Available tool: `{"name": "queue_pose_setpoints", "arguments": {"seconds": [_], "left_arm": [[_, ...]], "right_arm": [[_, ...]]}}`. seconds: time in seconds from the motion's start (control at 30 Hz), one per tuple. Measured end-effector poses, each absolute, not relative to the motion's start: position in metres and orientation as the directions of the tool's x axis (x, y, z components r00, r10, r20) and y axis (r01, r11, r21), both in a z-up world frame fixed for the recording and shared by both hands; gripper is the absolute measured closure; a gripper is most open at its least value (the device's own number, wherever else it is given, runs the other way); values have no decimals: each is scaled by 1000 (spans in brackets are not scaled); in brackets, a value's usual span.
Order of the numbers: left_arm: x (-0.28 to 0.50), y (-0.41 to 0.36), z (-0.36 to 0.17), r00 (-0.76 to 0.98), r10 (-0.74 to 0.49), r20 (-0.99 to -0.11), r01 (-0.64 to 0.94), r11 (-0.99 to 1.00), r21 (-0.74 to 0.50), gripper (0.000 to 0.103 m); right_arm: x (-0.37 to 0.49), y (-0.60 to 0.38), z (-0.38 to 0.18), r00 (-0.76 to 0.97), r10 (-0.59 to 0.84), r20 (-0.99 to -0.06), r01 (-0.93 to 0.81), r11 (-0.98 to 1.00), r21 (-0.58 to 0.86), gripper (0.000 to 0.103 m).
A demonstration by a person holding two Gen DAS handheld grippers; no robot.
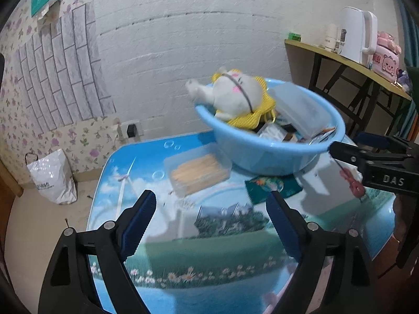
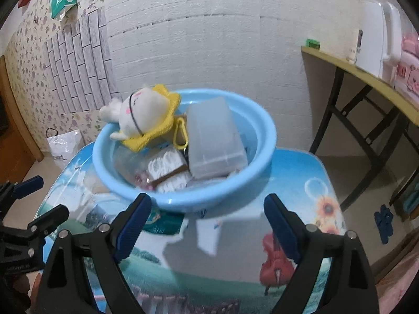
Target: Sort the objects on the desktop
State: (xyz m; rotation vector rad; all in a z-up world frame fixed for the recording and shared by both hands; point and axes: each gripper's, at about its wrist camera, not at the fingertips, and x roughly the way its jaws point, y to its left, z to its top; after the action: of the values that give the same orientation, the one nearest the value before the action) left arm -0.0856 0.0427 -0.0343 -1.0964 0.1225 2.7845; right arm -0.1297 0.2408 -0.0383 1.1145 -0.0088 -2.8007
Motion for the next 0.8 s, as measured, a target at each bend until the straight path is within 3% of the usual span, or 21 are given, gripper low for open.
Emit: {"name": "queue_pose_setpoints", "arguments": {"seconds": [0.8], "left_arm": [[-92, 9, -74, -658, 78, -749, -112, -994, -5, 16]], "right_arm": [[-133, 198, -94, -587, -232, -776, 107, -972, 209, 14]]}}
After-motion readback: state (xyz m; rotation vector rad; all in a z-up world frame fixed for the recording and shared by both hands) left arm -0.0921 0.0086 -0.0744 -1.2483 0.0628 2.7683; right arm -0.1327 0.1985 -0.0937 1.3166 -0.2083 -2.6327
